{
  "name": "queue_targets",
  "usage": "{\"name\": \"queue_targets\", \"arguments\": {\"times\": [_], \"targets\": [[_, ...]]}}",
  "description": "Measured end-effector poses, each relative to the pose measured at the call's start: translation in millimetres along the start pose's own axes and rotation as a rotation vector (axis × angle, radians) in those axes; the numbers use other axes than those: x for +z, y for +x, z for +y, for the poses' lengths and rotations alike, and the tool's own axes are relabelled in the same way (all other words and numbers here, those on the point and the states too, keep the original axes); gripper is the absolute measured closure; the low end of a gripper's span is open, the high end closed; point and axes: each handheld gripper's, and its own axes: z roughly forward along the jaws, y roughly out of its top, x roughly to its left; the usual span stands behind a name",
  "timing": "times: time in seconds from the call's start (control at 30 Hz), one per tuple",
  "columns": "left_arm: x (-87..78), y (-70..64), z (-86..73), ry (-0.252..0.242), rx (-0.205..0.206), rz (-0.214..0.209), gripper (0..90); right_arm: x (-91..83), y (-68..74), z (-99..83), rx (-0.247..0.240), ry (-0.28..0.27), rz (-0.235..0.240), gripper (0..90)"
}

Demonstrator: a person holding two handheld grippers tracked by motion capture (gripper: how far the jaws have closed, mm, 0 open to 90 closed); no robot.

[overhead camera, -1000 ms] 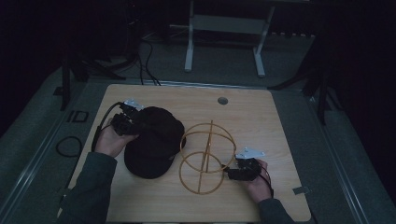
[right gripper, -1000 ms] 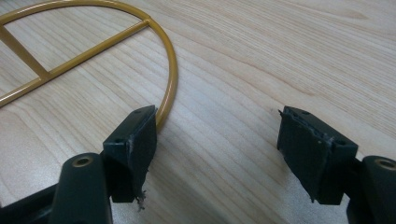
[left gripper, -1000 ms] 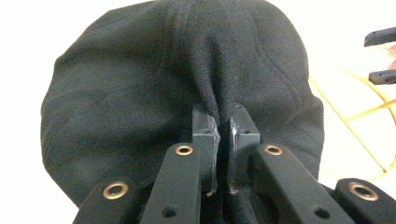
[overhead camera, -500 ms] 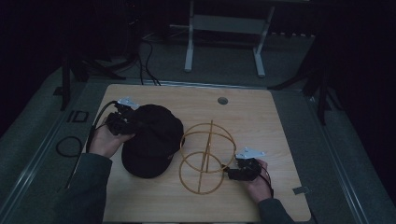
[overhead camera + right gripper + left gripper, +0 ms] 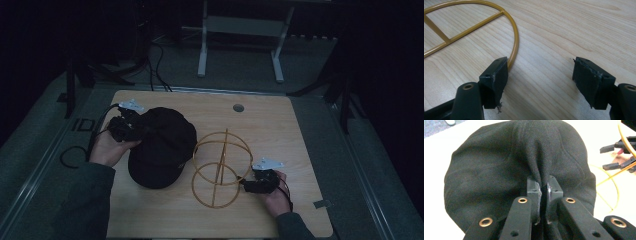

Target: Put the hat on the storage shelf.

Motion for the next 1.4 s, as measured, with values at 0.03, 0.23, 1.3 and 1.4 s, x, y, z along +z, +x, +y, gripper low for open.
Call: {"name": "queue_targets", "arguments": {"times": [0.03, 0.23, 1.3, 1.4], "targets": [[-2.9, 0.1, 1.4, -0.004, 0.004, -0.002, 83.7, 0.0, 0.0, 0.0, 0.000, 0.000, 0.000, 28.3], [-11.6, -0.2, 3.4, -0.024, 0.008, -0.008, 83.7, 0.0, 0.0, 0.1, 0.001, 0.000, 0.000, 28.3], [-42.4, -3.3, 16.6, -0.074, 0.040, -0.031, 83.6, 0.1, -0.1, 0.1, 0.000, -0.001, 0.001, 28.3], [-45.2, -4.8, 18.1, -0.079, 0.046, -0.030, 83.7, 0.1, -0.1, 0.1, -0.001, 0.000, 0.000, 28.3]]}}
